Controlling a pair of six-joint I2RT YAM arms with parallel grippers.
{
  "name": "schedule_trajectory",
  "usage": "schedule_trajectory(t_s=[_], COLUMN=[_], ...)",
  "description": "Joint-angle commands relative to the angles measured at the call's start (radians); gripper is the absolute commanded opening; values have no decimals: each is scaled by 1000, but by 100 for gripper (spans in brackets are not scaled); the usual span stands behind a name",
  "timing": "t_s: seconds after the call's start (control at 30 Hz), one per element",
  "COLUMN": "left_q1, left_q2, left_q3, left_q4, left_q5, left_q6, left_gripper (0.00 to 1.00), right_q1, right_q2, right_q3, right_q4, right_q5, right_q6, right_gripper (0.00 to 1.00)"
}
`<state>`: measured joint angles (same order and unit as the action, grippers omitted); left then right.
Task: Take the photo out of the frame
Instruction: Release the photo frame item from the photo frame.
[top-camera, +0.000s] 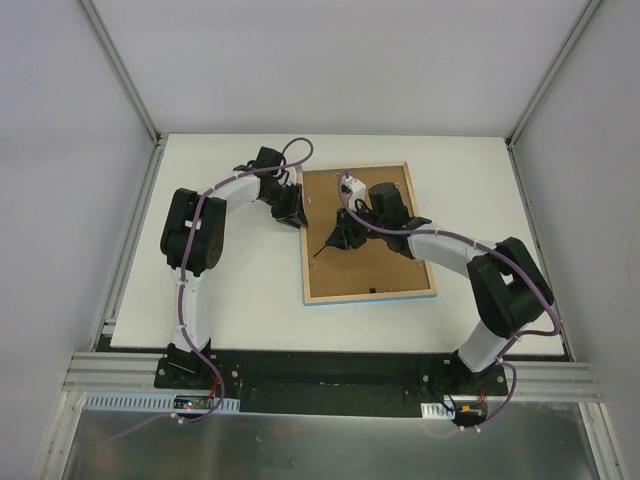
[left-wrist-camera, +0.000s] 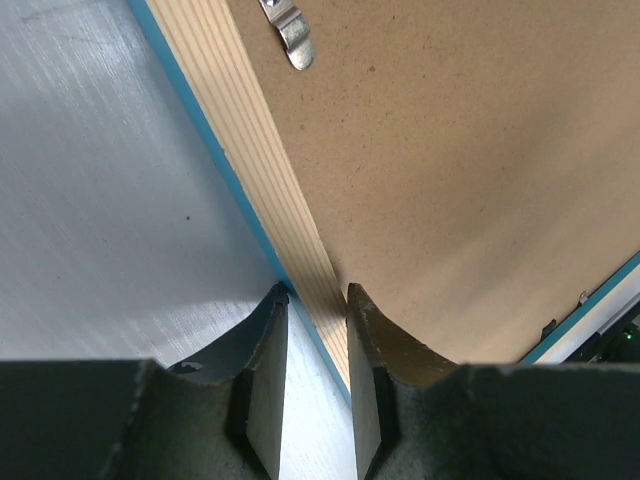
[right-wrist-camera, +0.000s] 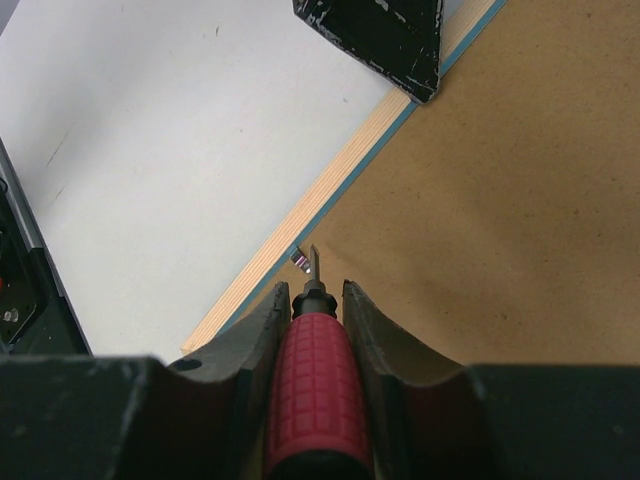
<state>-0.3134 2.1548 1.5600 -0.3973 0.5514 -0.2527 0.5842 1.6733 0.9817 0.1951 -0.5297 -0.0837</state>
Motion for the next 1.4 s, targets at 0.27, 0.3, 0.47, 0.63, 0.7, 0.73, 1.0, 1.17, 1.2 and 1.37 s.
schedule_trajectory(t_s=[0.27,0.3,0.47,0.63,0.7,0.73,1.0,1.17,1.2,1.37], left_q1=[4,4,4,4,4,4,8,11,11,13], left_q2=[36,37,37,39,37,39,34,34,36,37], left_q3=[-21,-21,-21,-21,-21,-21,-23,-23,-23,-23], left_q4=[-3,-5,-3,-3,-3,-3,-3,-5,-3,-3], left_q5=[5,5,7,8,7,7,5,5,4,5], left_q6=[12,10,12,12,12,12,9,7,7,6], left_gripper=[15,15,14,14,14,14,12,11,11,10], right_q1=[34,37,48,55,58,62,82,85,86,86], right_q2=[31,32,42,46,48,48,48,52,51,51], right_q3=[61,63,71,78,78,80,92,98,98,104], right_q4=[-28,-28,-37,-46,-48,-49,-66,-79,-80,-91], right_q5=[48,50,71,70,65,65,45,43,39,17], right_q6=[-24,-21,-21,-27,-33,-37,-68,-73,-74,-80], right_gripper=[1,1,1,1,1,1,1,1,1,1])
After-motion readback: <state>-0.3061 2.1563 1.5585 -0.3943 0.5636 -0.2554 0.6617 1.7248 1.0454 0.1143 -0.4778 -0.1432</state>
